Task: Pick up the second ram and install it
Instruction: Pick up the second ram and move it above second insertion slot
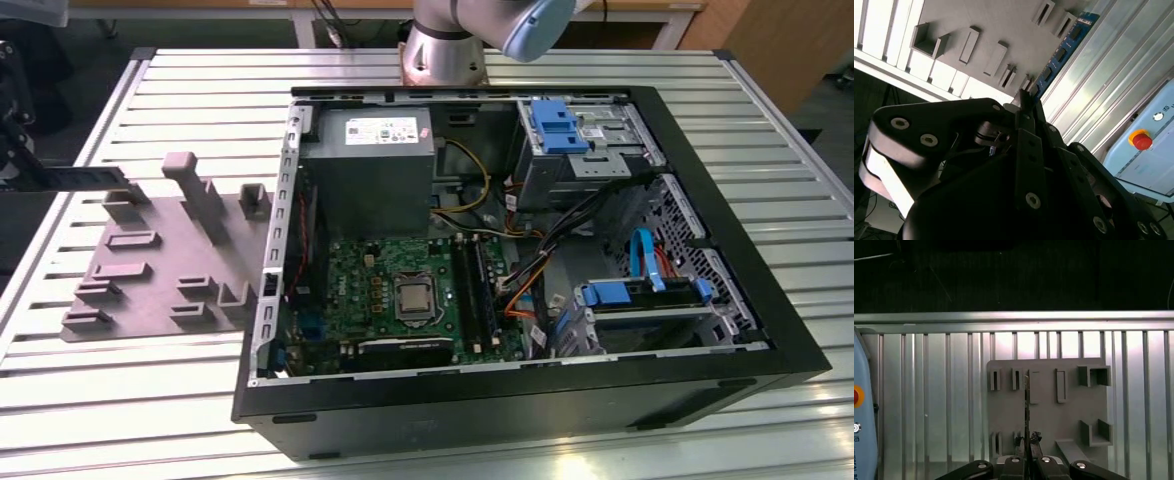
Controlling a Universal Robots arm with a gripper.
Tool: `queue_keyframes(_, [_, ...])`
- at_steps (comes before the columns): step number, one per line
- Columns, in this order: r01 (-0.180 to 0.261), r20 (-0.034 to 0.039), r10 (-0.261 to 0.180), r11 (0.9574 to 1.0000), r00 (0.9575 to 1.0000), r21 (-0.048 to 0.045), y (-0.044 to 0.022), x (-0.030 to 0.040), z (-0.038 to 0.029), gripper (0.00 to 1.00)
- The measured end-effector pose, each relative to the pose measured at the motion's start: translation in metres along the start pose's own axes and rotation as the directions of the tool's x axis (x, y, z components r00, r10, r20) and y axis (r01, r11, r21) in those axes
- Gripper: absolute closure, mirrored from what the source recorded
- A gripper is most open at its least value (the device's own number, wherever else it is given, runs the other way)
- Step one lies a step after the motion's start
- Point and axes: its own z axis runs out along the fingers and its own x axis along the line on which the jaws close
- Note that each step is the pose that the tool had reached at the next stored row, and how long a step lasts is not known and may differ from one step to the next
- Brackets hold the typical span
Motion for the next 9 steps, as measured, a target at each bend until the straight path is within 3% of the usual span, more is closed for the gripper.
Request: queue_keyframes(9, [-0.007,0.0001,0.007,1.0,1.0,0.0001,0.0002,-0.0008,-0.0149,0.85])
